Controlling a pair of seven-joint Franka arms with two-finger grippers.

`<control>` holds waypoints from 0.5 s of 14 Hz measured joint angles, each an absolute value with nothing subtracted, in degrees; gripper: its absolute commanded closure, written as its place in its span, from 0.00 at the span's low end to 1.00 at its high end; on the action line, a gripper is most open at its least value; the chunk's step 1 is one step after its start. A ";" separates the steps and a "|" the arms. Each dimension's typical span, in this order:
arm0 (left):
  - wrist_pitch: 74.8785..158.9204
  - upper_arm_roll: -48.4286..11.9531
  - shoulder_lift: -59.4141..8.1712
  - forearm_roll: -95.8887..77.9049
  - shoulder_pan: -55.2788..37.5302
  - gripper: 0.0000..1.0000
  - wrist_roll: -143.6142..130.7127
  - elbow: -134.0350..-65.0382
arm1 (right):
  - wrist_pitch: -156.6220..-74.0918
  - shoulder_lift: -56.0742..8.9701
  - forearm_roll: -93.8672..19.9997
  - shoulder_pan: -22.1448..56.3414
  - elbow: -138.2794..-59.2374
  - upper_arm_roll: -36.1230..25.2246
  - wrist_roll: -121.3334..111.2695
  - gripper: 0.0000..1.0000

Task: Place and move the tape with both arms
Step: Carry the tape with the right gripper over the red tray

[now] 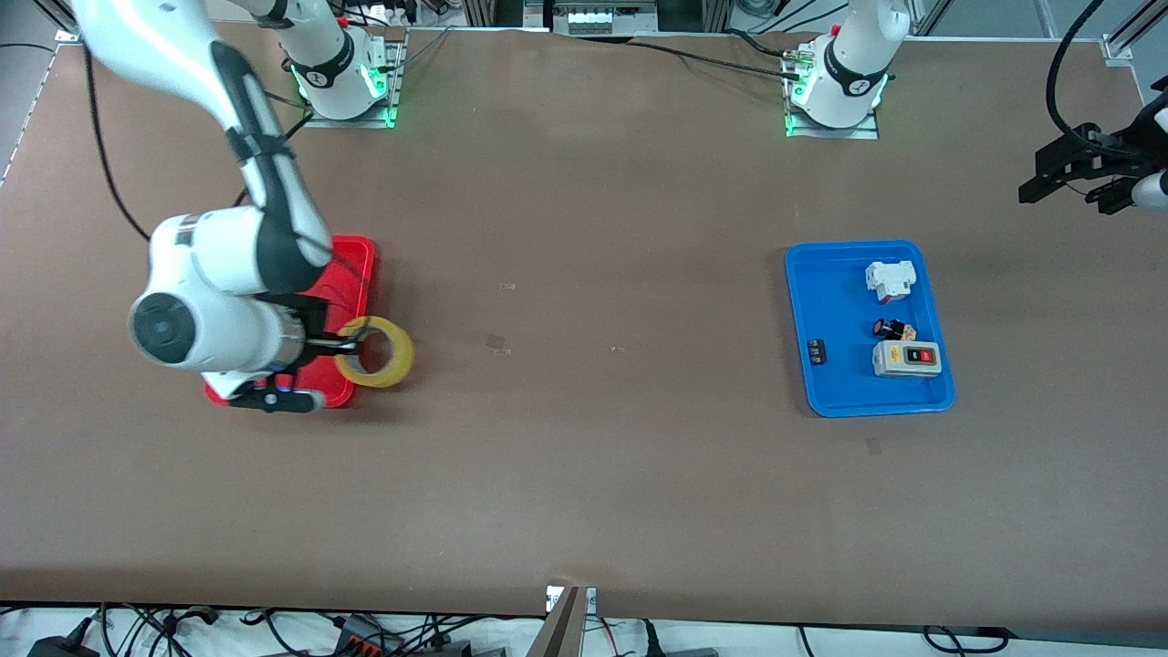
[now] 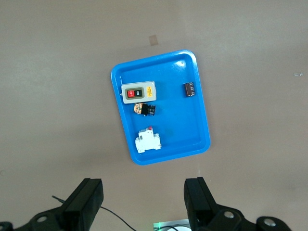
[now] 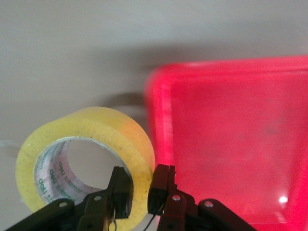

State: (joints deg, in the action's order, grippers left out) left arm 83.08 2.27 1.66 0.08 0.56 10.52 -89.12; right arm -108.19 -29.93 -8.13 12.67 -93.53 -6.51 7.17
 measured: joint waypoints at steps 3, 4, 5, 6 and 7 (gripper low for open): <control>83.08 2.27 1.66 -0.28 0.53 0.00 10.52 -89.24 | -108.36 -27.35 -2.81 10.60 -98.55 -9.01 2.11 1.00; 83.09 2.27 1.66 -0.73 0.52 0.00 10.52 -89.31 | -108.38 -25.75 -0.91 10.58 -100.20 -10.13 0.82 1.00; 83.23 2.27 1.66 -0.85 0.52 0.00 10.52 -89.36 | -108.53 -24.20 0.85 10.56 -101.95 -10.98 -0.41 1.00; 83.62 2.27 1.66 -0.86 0.52 0.00 10.52 -89.37 | -109.52 -22.87 2.11 10.53 -104.06 -11.56 -1.33 1.00; 84.19 2.28 1.67 -0.86 0.53 0.00 10.52 -89.37 | -111.88 -21.97 2.92 10.50 -106.54 -11.85 -1.87 1.00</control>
State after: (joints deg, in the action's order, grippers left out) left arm 84.19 2.28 1.67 -0.86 0.53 10.52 -89.37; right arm -111.88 -21.97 2.92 10.50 -106.54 -11.85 -1.87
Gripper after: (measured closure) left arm 0.000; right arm 0.797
